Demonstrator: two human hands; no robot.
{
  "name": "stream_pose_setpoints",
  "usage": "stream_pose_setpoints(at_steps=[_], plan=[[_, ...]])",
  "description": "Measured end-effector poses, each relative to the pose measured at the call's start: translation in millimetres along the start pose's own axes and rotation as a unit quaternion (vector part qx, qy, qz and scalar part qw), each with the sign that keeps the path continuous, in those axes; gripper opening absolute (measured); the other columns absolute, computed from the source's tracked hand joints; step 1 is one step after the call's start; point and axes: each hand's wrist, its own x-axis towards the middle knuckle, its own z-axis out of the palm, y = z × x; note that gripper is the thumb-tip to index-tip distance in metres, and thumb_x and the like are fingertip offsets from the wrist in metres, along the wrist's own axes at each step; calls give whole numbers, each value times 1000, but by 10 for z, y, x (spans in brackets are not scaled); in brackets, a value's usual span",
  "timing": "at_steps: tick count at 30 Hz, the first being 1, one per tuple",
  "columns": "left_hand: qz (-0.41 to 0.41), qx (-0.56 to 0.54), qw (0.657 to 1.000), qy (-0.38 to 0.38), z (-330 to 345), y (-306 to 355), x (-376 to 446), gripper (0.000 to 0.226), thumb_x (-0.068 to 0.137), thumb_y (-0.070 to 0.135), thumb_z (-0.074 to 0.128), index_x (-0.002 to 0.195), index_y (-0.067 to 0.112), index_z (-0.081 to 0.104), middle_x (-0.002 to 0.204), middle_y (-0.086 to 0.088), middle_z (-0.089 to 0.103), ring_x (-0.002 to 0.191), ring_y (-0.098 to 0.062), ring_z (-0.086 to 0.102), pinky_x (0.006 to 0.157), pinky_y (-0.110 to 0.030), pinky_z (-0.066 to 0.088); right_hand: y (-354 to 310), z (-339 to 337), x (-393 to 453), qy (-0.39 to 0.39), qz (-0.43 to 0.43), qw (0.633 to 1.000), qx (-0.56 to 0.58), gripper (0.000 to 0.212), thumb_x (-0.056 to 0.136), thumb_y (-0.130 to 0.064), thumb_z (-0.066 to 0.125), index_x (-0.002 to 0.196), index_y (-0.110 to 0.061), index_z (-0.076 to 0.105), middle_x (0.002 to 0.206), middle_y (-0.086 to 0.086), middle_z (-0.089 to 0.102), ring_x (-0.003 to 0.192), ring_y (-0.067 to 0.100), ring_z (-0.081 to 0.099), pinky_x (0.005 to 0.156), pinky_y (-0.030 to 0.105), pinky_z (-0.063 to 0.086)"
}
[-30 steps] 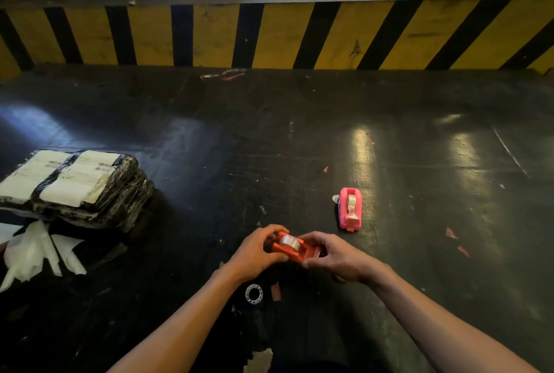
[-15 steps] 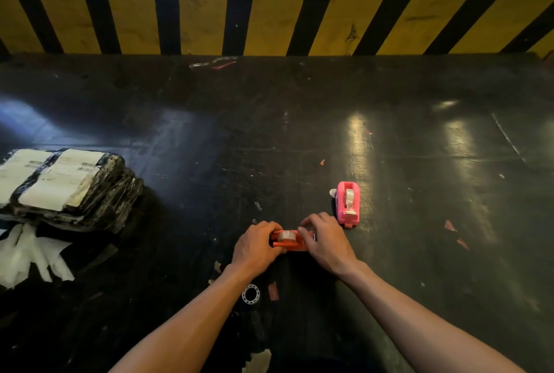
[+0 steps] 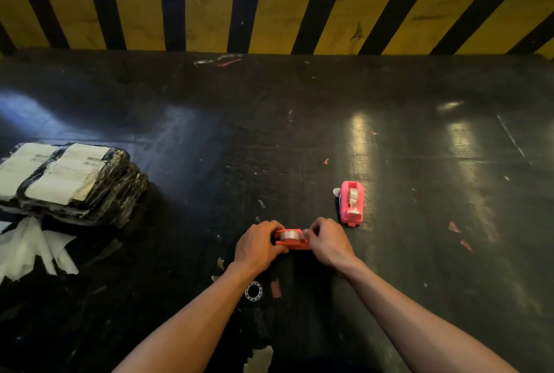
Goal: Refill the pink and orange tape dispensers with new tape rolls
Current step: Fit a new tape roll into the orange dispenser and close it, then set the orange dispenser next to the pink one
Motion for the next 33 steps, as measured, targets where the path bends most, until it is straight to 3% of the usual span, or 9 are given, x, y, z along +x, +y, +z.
stream_pose_setpoints(at_steps=[5,9,12,16,24,27,30,33], plan=[[-1,-5,1000,-11,-1,-9,7,46,79,38,82,121,32,63,116,9,67,110,-12,61,94,-37,52,255,-16,2,-17,84,981,174,14,94,-30,62,86,-19,62,91,4,68,83,18,65,72,35,53],[-1,-12,1000,-15,9,-7,11,46,80,36,82,122,31,62,118,8,67,111,-12,61,96,-38,52,363,41,76,-32,131,958,254,11,92,-26,65,88,-16,62,94,10,71,89,26,71,85,49,59],[0,-17,1000,-15,24,-14,16,46,80,35,82,121,31,63,118,8,67,111,-12,61,97,-38,52,399,25,137,-48,154,939,303,9,94,-17,64,89,-11,60,101,14,69,94,28,70,87,49,60],[2,-16,1000,-13,42,-41,14,45,80,36,81,121,33,62,118,9,67,112,-11,61,97,-38,52,391,34,173,-67,174,932,310,8,95,-10,61,88,-9,60,102,15,67,95,27,69,86,44,61],[3,-25,1000,-11,79,-59,25,46,82,35,81,124,32,62,121,8,67,115,-12,61,100,-38,52,340,155,208,-32,189,943,274,10,88,-6,68,80,-12,68,94,16,74,84,27,73,82,45,62],[3,-19,999,-34,74,-97,40,56,85,33,78,136,31,56,130,6,64,123,-14,56,105,-37,47,306,116,154,-4,126,970,207,15,91,-4,60,100,-14,66,112,11,68,100,24,67,88,37,57],[12,-55,996,-65,49,-220,-17,67,91,20,67,151,31,41,149,2,53,138,-14,45,115,-37,39,270,60,-1,59,-48,993,95,40,90,-4,58,129,-13,57,131,9,57,121,22,54,100,29,43],[-6,-65,997,-44,9,-430,-136,71,93,9,55,157,29,31,162,2,37,151,-16,29,125,-43,26,253,93,-67,-26,-179,983,-31,64,90,-16,59,150,-23,36,155,4,37,144,21,32,117,38,30]])
